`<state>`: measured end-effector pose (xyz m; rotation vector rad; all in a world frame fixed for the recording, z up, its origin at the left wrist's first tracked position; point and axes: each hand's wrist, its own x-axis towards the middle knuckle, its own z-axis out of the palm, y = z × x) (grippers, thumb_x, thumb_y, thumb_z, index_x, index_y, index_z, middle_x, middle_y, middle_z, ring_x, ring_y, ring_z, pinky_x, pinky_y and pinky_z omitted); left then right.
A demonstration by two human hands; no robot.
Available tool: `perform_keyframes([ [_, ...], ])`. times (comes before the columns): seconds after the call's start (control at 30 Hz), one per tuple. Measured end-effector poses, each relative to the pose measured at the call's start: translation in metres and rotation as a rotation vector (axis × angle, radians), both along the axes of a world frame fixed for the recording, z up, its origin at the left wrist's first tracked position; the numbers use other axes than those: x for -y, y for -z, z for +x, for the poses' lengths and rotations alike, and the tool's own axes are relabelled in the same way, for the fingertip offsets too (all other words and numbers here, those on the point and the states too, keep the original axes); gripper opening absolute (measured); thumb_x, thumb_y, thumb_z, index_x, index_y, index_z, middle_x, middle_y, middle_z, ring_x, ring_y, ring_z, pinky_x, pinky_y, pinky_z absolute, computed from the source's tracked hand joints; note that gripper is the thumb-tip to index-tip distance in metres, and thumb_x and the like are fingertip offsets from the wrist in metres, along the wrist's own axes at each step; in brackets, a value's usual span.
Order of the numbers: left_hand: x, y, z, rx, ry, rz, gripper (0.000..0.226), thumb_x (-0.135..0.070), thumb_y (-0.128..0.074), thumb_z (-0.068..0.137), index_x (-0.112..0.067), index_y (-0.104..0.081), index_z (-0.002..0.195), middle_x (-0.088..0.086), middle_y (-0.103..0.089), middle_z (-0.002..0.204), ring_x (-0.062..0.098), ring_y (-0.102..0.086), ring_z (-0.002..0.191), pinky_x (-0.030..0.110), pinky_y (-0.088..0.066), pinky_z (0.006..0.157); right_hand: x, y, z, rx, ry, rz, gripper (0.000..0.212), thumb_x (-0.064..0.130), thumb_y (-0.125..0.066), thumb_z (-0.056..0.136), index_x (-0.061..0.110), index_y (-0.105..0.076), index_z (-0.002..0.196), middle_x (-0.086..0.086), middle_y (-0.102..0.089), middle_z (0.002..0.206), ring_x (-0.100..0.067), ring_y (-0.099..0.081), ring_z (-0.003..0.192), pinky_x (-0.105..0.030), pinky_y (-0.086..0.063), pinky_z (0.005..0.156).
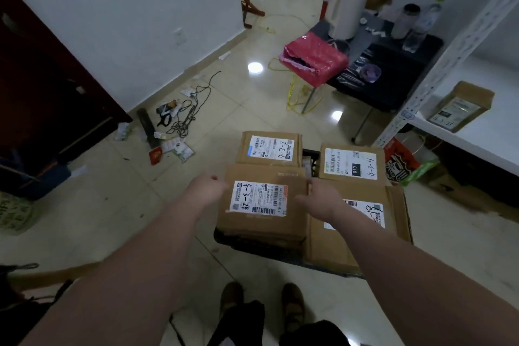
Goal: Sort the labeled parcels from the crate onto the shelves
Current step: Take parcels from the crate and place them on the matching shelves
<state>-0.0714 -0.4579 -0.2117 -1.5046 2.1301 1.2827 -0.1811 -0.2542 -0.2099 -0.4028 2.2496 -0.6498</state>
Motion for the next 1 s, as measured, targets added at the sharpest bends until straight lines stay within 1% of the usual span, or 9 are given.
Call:
perform_keyframes([
  [0.1,0.009,0.009,-0.012,0.03,0.065,0.03,0.047,-0.023,-0.056,0.094,-0.005,-0.048,0.136,0.013,-0.05,0.137,0.031,-0.05,0.116,0.037,-0.041,0.095,0.002,0.008,0.002,0.044,0.135,0.008,0.045,0.02,-0.061,0.093,0.01,-0.05,0.135,-0.009,-0.063,0.117,-0.016,-0.054,0.091,-0.02,-0.042,0.063],
  [0.23,0.021,0.023,-0.017,0.06,0.162,0.169,0.034,-0.023,-0.057,0.094,-0.007,-0.056,0.124,0.0,-0.057,0.122,0.028,-0.055,0.113,0.034,-0.045,0.094,0.003,0.019,0.018,0.133,0.337,0.082,0.044,0.025,-0.058,0.094,0.005,-0.051,0.133,-0.014,-0.056,0.13,-0.026,-0.055,0.112,-0.03,-0.044,0.083],
  [0.37,0.033,0.051,-0.015,0.036,0.192,0.407,0.013,-0.023,-0.055,0.094,-0.018,-0.061,0.105,0.006,-0.07,0.11,0.022,-0.063,0.102,0.043,-0.046,0.101,0.011,0.036,0.039,0.189,0.484,0.105,0.045,0.03,-0.057,0.094,0.005,-0.053,0.132,-0.014,-0.058,0.127,-0.026,-0.055,0.111,-0.032,-0.045,0.083],
  [0.5,0.038,0.056,-0.013,-0.024,0.181,0.441,0.013,-0.023,-0.048,0.098,-0.019,-0.06,0.102,-0.002,-0.069,0.091,0.015,-0.063,0.083,0.031,-0.051,0.071,0.02,0.047,0.056,0.224,0.717,-0.024,0.046,0.029,-0.059,0.094,0.004,-0.054,0.132,-0.015,-0.057,0.129,-0.031,-0.054,0.116,-0.042,-0.047,0.099],
  [0.6,0.044,0.053,-0.007,-0.107,0.147,0.426,0.021,-0.029,-0.054,0.094,-0.016,-0.064,0.107,0.001,-0.072,0.094,0.02,-0.065,0.084,0.033,-0.048,0.075,0.02,0.047,0.066,0.251,0.842,-0.133,0.054,0.033,-0.061,0.093,0.008,-0.051,0.139,-0.012,-0.053,0.137,-0.03,-0.051,0.123,-0.043,-0.045,0.103],
  [0.67,0.049,0.046,-0.003,-0.173,0.075,0.394,0.023,-0.029,-0.056,0.092,-0.015,-0.065,0.107,0.001,-0.07,0.093,0.018,-0.061,0.077,0.029,-0.043,0.065,0.021,0.042,0.072,0.262,0.901,-0.192,0.056,0.035,-0.062,0.092,0.01,-0.05,0.141,-0.011,-0.052,0.138,-0.031,-0.049,0.124,-0.044,-0.044,0.104],
  [0.73,0.051,0.035,-0.003,-0.228,0.036,0.367,0.022,-0.029,-0.056,0.092,-0.015,-0.063,0.107,0.001,-0.069,0.094,0.014,-0.058,0.073,0.027,-0.038,0.058,0.021,0.033,0.075,0.278,0.971,-0.268,0.055,0.035,-0.065,0.09,0.011,-0.052,0.139,-0.011,-0.055,0.135,-0.03,-0.053,0.121,-0.045,-0.047,0.101],
  [0.83,0.051,0.007,-0.008,-0.338,-0.015,0.36,0.02,-0.026,-0.053,0.094,-0.016,-0.062,0.109,0.001,-0.068,0.095,0.012,-0.058,0.071,0.026,-0.04,0.055,0.025,0.008,0.078,0.351,1.071,-0.46,0.047,0.032,-0.065,0.09,0.017,-0.054,0.134,-0.008,-0.06,0.124,-0.025,-0.057,0.106,-0.042,-0.05,0.085],
  [1.0,0.044,-0.054,-0.03,-0.577,-0.038,0.345,0.041,-0.027,-0.05,0.097,-0.02,-0.048,0.137,0.003,-0.065,0.112,0.018,-0.063,0.088,0.032,-0.05,0.069,0.023,-0.051,0.06,0.415,1.11,-0.793,0.042,0.031,-0.062,0.093,0.033,-0.047,0.132,-0.008,-0.056,0.12,-0.032,-0.058,0.106,-0.05,-0.054,0.07],
])
